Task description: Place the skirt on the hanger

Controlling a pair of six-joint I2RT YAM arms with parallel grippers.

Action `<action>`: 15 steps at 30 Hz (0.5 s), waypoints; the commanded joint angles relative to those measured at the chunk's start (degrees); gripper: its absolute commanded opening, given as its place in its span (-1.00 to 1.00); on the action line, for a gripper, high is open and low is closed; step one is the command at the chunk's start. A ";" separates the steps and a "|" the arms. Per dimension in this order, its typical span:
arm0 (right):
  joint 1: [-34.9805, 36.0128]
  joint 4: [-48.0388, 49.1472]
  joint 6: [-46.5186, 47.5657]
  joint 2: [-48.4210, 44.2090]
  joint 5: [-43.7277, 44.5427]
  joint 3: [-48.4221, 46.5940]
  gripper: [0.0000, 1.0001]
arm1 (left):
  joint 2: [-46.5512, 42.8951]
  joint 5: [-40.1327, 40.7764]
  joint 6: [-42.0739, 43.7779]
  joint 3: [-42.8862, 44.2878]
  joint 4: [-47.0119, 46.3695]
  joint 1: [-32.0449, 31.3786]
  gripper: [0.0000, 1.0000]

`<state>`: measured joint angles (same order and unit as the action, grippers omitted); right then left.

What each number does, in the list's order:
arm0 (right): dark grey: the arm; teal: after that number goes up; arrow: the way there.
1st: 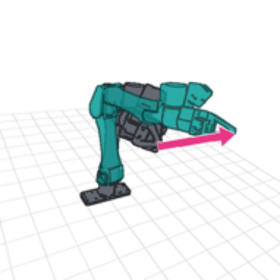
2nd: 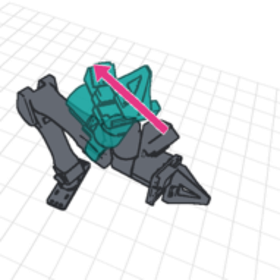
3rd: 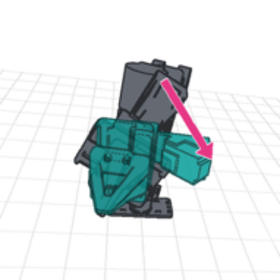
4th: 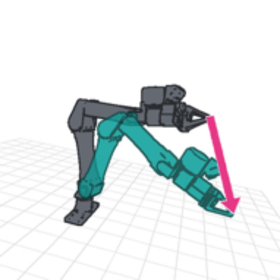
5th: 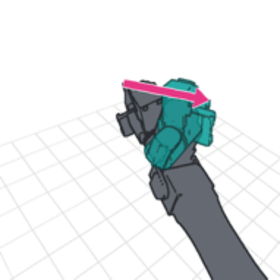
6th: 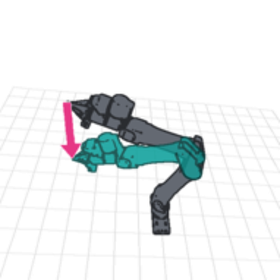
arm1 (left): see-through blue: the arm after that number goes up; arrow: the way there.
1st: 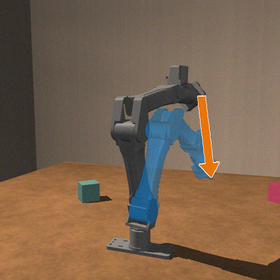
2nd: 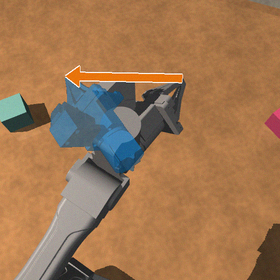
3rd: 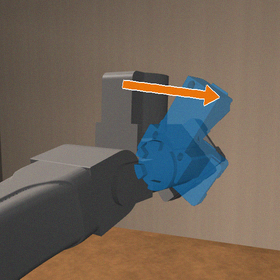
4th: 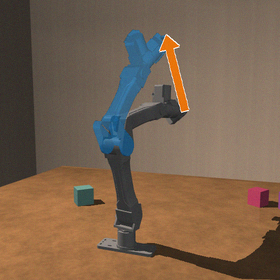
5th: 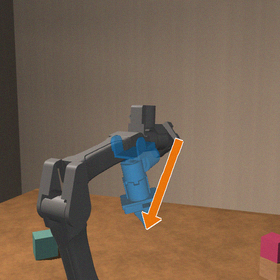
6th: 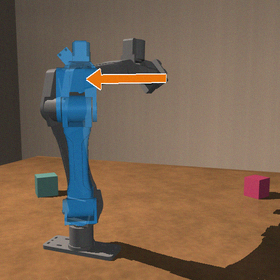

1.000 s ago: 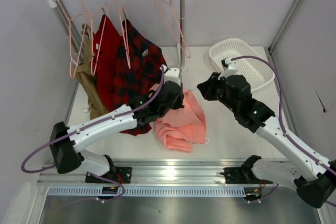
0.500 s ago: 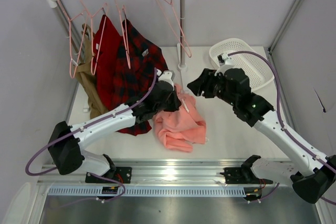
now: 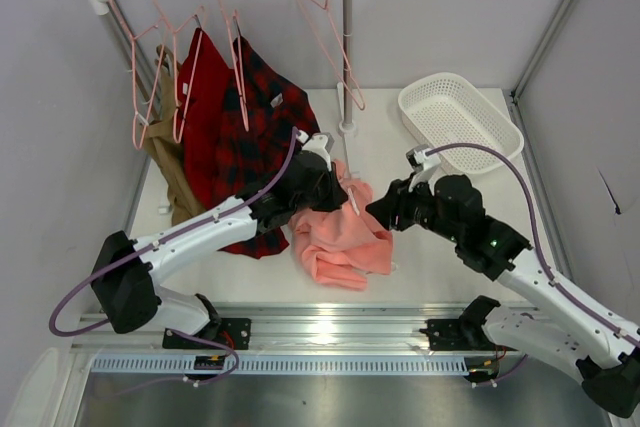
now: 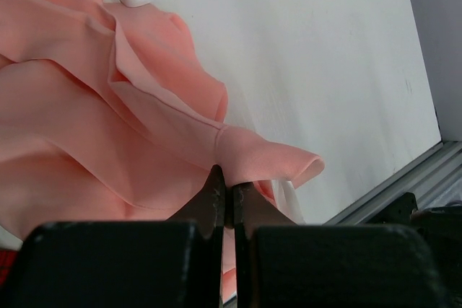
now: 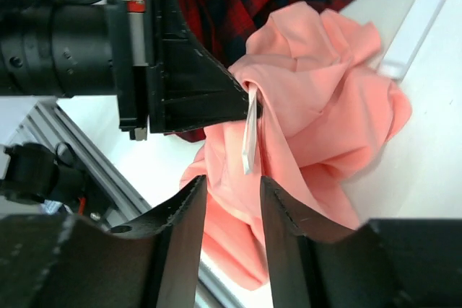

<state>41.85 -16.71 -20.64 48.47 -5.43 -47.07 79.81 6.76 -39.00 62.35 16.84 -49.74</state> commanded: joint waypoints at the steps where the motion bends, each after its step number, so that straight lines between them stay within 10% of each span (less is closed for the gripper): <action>1: 1.04 3.44 6.75 -0.48 0.86 -1.79 -0.20 | -0.45 -1.84 -0.28 -0.29 -2.69 0.34 -1.00; 15: 2.36 6.42 8.69 8.84 2.53 -4.00 -0.16 | -1.32 -1.84 -0.90 -1.70 -4.27 0.34 -1.00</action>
<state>43.81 -14.44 -13.28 57.52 -3.88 -48.47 79.81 5.52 -39.11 60.73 14.63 -49.74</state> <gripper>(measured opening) 0.423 0.027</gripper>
